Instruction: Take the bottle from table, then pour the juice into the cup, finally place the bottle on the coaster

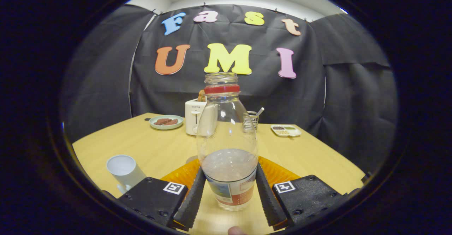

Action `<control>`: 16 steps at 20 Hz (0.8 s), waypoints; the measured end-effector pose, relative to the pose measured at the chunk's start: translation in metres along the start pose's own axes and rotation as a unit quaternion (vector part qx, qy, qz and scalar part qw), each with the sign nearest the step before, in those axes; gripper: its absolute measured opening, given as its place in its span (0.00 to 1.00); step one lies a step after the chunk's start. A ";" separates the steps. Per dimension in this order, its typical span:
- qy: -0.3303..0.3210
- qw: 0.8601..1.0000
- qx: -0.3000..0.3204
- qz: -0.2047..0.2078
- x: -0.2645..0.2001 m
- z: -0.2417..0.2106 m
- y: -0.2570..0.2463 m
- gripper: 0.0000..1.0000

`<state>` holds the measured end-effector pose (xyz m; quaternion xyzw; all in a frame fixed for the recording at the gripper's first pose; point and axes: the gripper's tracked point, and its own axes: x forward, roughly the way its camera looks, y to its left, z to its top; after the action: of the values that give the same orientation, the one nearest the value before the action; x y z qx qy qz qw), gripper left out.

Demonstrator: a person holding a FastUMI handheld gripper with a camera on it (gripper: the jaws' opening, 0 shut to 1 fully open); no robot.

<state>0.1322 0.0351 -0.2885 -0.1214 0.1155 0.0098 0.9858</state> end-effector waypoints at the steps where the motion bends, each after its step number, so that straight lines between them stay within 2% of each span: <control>1: -0.003 1.000 -0.029 -0.008 0.000 0.003 0.000 0.78; 4: -0.011 0.991 -0.127 -0.035 0.001 0.005 -0.003 0.78; 7: -0.023 0.975 -0.215 -0.051 0.003 0.004 0.002 0.78; 12: -0.049 0.937 -0.341 -0.065 0.002 0.005 0.017 0.77; 16: -0.066 0.898 -0.428 -0.070 0.002 0.004 0.031 0.77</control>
<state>0.1332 0.0656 -0.2928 -0.5388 0.0258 -0.0031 0.8420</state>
